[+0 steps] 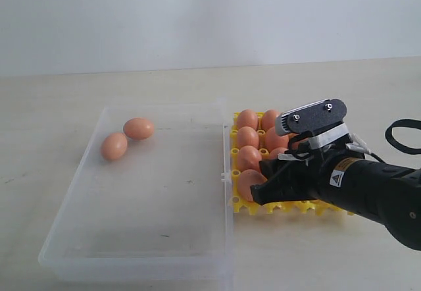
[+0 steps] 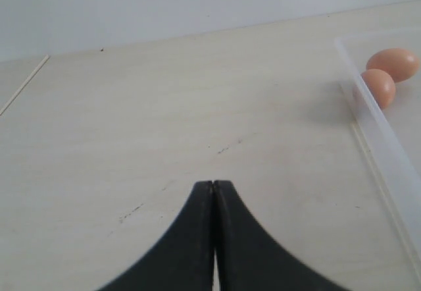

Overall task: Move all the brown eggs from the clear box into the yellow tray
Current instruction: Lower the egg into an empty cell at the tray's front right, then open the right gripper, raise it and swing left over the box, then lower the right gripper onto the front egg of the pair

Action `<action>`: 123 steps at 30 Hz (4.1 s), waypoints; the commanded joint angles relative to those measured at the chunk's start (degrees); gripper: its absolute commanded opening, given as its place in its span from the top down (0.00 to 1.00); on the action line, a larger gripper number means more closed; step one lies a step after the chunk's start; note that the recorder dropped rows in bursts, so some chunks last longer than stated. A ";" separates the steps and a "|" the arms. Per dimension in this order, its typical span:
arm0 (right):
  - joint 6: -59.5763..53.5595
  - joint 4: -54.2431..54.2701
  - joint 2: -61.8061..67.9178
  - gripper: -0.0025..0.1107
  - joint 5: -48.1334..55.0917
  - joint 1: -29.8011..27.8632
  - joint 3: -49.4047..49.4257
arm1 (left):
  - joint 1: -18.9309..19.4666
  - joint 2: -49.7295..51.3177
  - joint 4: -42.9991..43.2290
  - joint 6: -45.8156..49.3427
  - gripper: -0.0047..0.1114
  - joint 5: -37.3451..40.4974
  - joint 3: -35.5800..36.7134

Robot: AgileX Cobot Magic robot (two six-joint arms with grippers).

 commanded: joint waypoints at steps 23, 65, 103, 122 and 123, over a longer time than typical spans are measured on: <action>-1.49 3.94 0.20 0.45 -2.39 -0.84 0.25 | 0.11 -0.32 -0.06 -0.26 0.96 -0.35 -0.23; -12.22 0.58 44.70 0.50 74.25 8.33 -98.17 | 0.11 -0.32 -0.06 -0.26 0.96 -0.35 -0.23; -11.80 -1.77 54.97 0.50 65.16 8.60 -98.17 | 0.11 -0.32 -0.06 -0.26 0.96 -0.35 -0.23; -12.03 1.53 54.78 0.98 60.17 8.60 -98.17 | 0.11 -0.32 -0.06 -0.26 0.96 -0.35 -0.23; -12.03 1.53 54.78 0.98 61.40 8.60 -98.17 | 0.11 -0.32 -0.06 -0.26 0.96 -0.35 -0.23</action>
